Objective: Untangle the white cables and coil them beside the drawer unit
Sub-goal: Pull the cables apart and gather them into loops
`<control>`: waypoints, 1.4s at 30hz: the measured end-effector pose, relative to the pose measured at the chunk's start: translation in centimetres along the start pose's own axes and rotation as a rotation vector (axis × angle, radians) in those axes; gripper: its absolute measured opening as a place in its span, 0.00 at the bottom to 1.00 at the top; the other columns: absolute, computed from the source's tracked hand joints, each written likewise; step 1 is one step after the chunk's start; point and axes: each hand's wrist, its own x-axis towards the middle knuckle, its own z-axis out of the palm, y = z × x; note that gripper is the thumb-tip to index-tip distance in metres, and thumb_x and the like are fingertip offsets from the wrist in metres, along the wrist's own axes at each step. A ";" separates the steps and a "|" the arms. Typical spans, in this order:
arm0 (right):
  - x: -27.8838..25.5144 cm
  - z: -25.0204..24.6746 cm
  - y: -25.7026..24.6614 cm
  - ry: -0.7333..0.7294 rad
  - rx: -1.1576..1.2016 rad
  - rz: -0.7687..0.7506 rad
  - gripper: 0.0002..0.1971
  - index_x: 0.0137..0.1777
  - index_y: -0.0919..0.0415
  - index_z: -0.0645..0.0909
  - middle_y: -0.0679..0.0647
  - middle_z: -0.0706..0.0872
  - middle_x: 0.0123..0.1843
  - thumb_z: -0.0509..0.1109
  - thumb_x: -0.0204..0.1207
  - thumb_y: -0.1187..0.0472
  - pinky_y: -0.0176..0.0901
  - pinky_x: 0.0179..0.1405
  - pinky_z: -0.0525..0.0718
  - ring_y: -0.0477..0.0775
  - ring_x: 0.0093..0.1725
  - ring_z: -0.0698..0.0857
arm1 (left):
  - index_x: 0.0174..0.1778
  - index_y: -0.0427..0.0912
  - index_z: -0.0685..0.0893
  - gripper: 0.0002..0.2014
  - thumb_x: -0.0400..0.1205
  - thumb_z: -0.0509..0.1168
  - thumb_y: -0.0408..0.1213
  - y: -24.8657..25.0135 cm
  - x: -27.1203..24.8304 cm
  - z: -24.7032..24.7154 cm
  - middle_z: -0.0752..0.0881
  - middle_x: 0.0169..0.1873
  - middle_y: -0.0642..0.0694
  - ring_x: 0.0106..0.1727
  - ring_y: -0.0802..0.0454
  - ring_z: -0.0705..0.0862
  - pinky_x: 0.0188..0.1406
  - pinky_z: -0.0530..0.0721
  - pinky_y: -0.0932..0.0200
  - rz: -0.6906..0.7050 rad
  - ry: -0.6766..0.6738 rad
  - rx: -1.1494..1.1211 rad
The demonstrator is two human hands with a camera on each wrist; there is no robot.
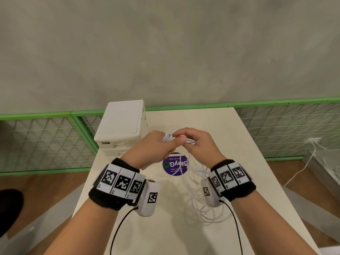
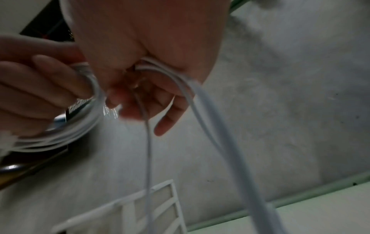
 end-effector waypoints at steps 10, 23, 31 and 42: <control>0.0 1.5 4.2 -0.113 -0.211 0.168 0.10 0.43 0.48 0.77 0.44 0.80 0.34 0.60 0.83 0.63 0.46 0.38 0.79 0.45 0.32 0.77 | 0.22 0.44 0.73 0.25 0.80 0.59 0.57 -0.7 -0.3 0.8 0.62 0.14 0.54 0.14 0.58 0.57 0.16 0.56 0.70 0.041 -0.298 -0.562; -6.4 5.6 5.2 -0.318 -0.290 0.138 0.13 0.62 0.58 0.74 0.53 0.87 0.46 0.54 0.85 0.53 0.39 0.41 0.74 0.46 0.40 0.81 | 0.35 0.44 0.73 0.24 0.86 0.47 0.58 -1.0 3.1 -1.5 0.65 0.17 0.55 0.17 0.59 0.63 0.24 0.64 0.65 0.208 0.286 -1.393; -4.2 3.1 1.6 -0.433 -0.508 -0.064 0.25 0.51 0.58 0.79 0.48 0.80 0.33 0.49 0.79 0.39 0.42 0.33 0.72 0.51 0.34 0.77 | 0.30 0.38 0.72 0.18 0.88 0.56 0.37 -5.2 4.3 1.1 0.69 0.21 0.47 0.17 0.59 0.66 0.20 0.65 0.60 0.199 0.461 -0.295; -1.3 -0.8 1.1 -0.061 0.037 0.075 0.09 0.35 0.51 0.87 0.44 0.84 0.33 0.80 0.64 0.66 0.33 0.40 0.77 0.43 0.35 0.80 | 0.32 0.43 0.73 0.20 0.80 0.66 0.54 -4.6 1.9 1.4 0.71 0.18 0.52 0.20 0.56 0.67 0.21 0.66 0.65 0.053 -0.309 -0.252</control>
